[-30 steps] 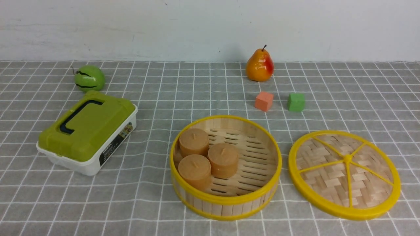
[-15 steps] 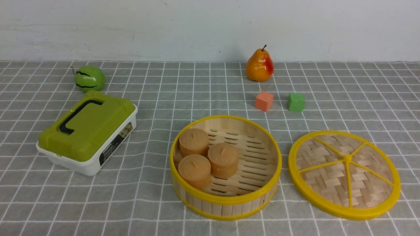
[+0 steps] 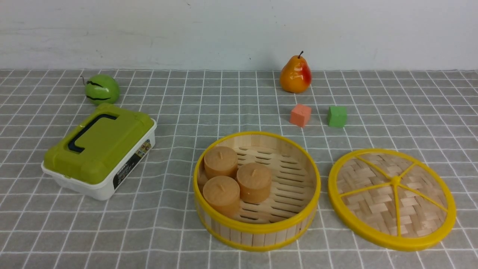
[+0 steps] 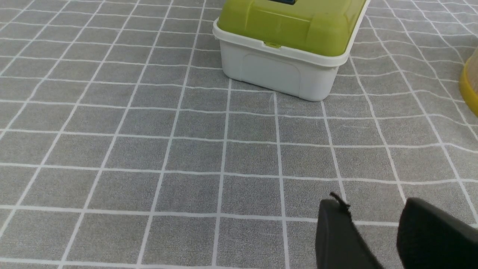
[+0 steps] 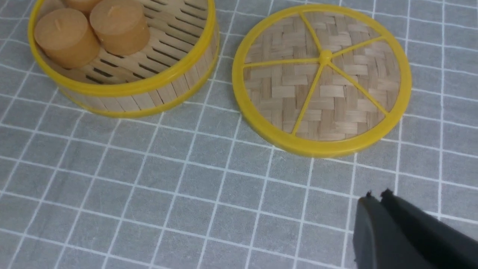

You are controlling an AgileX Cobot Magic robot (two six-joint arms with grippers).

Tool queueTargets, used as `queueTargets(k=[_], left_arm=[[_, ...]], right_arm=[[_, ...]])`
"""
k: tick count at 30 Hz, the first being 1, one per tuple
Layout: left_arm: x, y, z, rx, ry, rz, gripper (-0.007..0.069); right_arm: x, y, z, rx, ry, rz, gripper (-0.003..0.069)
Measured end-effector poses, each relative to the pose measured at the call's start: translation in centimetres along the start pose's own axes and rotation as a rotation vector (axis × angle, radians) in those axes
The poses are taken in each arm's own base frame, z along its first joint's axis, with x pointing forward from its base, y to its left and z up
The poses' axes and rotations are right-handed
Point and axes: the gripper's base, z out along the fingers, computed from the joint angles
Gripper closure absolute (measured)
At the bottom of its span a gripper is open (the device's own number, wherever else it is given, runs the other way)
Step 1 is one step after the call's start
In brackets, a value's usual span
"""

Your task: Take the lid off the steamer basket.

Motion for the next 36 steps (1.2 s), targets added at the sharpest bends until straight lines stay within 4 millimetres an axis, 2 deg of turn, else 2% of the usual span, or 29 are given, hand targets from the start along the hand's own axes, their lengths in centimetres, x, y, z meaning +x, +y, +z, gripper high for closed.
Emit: queueTargets(k=[6,11,14,16,17,19,22,28,36], left_arm=[[0.0,0.0,0.0,0.0,0.0,0.0,0.0386],[0.0,0.0,0.0,0.0,0.0,0.0,0.0386],[0.0,0.0,0.0,0.0,0.0,0.0,0.0386],[0.0,0.0,0.0,0.0,0.0,0.0,0.0386],[0.0,0.0,0.0,0.0,0.0,0.0,0.0386],[0.0,0.0,0.0,0.0,0.0,0.0,0.0386],[0.0,0.0,0.0,0.0,0.0,0.0,0.0386],[0.0,0.0,0.0,0.0,-0.001,0.0,0.0386],[0.0,0.0,0.0,0.0,-0.001,0.0,0.0386]], right_arm=[[0.3,-0.6,0.4,0.058,-0.03,-0.046,0.0664],[2.4,-1.1,1.8,0.117,-0.28,-0.116,0.0657],[5.6,-1.6,3.6,0.162,-0.488,-0.111,0.0652],[6.8,-1.8,4.4,0.174,-0.531,-0.092,0.0651],[9.3,-2.2,6.2,0.193,-0.597,-0.027,0.0648],[11.7,-2.7,8.0,0.215,-0.624,0.029,0.0645],[14.3,-3.0,9.5,0.245,-0.636,0.101,0.0638],[15.7,-3.1,10.2,0.253,-0.511,0.145,0.0631],[16.1,-3.1,10.4,0.247,-0.45,0.155,0.0624]])
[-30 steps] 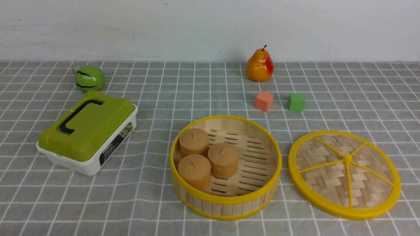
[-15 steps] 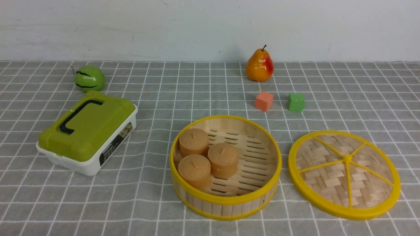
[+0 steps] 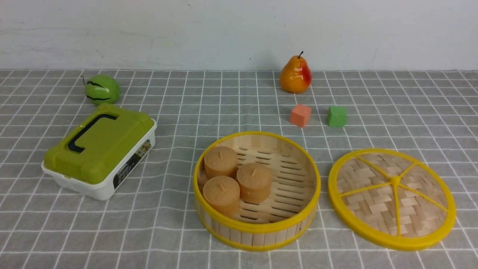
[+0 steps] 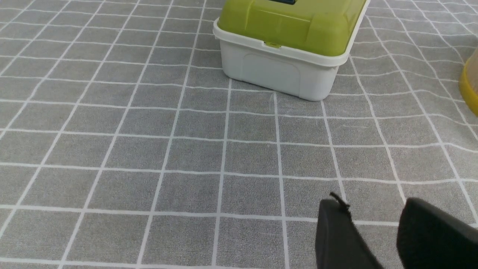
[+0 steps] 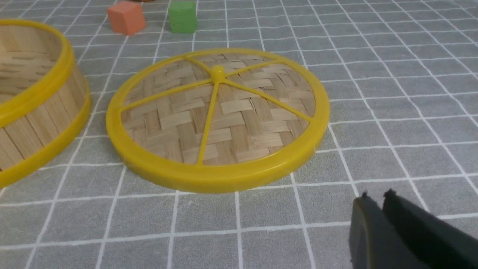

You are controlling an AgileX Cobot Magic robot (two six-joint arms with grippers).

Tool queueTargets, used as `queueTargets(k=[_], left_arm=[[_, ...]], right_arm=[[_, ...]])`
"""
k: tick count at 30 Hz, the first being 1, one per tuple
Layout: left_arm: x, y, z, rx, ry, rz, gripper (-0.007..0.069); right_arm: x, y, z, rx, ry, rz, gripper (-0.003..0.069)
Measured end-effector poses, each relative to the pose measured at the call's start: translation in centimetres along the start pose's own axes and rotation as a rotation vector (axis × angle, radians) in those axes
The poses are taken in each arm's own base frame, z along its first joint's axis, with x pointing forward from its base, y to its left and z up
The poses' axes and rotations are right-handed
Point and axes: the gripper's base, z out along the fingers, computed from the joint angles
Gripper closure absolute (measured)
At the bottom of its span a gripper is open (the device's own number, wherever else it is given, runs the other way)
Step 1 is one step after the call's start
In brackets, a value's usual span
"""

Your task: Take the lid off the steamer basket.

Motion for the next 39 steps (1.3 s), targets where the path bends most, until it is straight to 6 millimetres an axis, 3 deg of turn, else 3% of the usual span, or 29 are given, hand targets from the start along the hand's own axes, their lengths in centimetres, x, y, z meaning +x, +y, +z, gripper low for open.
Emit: queueTargets(k=[39], left_arm=[[0.0,0.0,0.0,0.0,0.0,0.0,0.0386]], right_arm=[[0.05,0.01,-0.03,0.0,0.011,0.001,0.0592]])
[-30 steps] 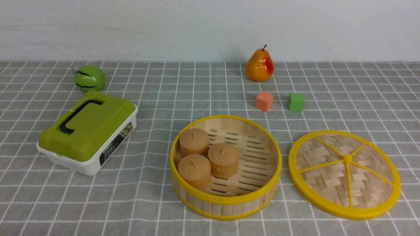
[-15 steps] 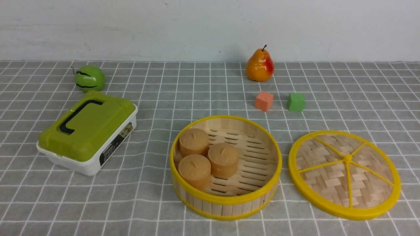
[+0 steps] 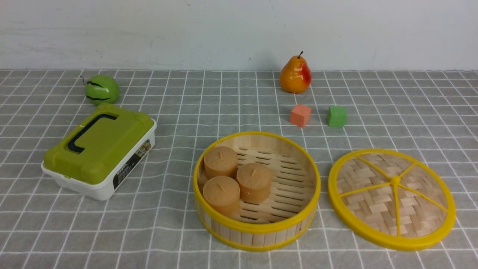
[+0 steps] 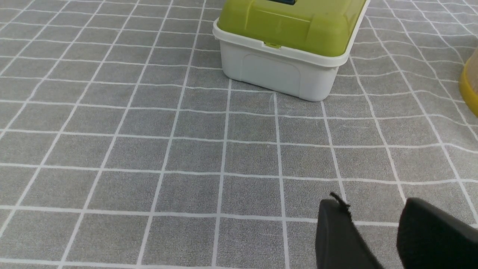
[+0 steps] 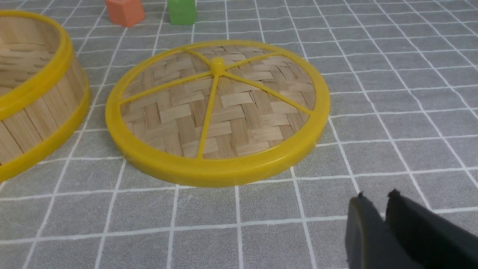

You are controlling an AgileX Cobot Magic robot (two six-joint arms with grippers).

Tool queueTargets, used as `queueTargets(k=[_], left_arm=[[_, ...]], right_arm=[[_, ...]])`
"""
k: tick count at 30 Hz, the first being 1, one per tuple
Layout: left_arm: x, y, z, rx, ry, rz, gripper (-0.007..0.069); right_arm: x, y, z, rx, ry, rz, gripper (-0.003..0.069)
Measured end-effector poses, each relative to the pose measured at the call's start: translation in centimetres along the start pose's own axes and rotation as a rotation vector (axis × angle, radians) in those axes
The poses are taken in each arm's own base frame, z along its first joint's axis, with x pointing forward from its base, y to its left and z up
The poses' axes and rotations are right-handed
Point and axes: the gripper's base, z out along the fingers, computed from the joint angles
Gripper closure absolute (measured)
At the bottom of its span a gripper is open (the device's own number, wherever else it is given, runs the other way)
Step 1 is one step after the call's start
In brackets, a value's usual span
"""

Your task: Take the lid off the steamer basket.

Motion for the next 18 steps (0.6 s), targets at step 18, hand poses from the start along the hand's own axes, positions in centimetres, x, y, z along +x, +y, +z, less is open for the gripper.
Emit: queueTargets(k=[18], left_arm=[[0.0,0.0,0.0,0.0,0.0,0.0,0.0386]], right_arm=[[0.0,0.0,0.0,0.0,0.0,0.0,0.0561]])
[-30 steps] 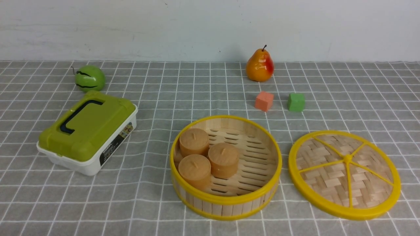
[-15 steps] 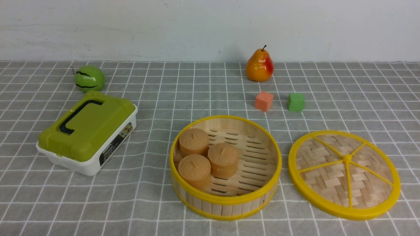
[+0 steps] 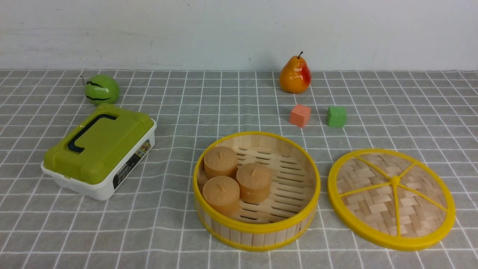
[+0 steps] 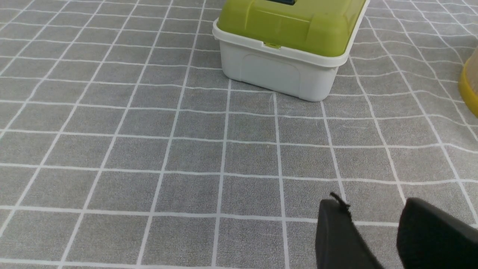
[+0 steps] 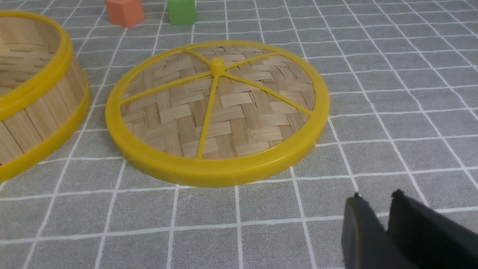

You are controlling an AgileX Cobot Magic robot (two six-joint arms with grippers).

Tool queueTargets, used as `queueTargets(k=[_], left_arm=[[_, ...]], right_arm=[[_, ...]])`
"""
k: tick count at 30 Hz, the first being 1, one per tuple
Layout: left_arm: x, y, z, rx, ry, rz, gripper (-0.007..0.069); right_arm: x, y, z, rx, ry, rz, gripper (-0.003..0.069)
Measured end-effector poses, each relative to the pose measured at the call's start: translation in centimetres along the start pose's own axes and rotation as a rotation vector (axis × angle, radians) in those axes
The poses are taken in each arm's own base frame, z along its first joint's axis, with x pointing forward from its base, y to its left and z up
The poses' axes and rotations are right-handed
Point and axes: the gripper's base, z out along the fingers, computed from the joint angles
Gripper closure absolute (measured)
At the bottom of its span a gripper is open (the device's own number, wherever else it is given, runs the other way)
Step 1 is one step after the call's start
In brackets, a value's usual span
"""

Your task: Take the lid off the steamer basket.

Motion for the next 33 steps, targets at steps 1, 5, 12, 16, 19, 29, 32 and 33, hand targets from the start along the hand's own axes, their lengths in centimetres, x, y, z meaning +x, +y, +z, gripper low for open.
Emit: queueTargets(k=[1,5,12,16,19,29,32,33], left_arm=[[0.0,0.0,0.0,0.0,0.0,0.0,0.0386],[0.0,0.0,0.0,0.0,0.0,0.0,0.0386],[0.0,0.0,0.0,0.0,0.0,0.0,0.0386],[0.0,0.0,0.0,0.0,0.0,0.0,0.0386],[0.0,0.0,0.0,0.0,0.0,0.0,0.0386],[0.0,0.0,0.0,0.0,0.0,0.0,0.0386],[0.0,0.0,0.0,0.0,0.0,0.0,0.0386],[0.0,0.0,0.0,0.0,0.0,0.0,0.0386]], right_arm=[[0.0,0.0,0.0,0.0,0.0,0.0,0.0561],[0.0,0.0,0.0,0.0,0.0,0.0,0.0557],[0.0,0.0,0.0,0.0,0.0,0.0,0.055],[0.0,0.0,0.0,0.0,0.0,0.0,0.0547],[0.0,0.0,0.0,0.0,0.0,0.0,0.0543],[0.0,0.0,0.0,0.0,0.0,0.0,0.0533],[0.0,0.0,0.0,0.0,0.0,0.0,0.0529],[0.0,0.0,0.0,0.0,0.0,0.0,0.0529]])
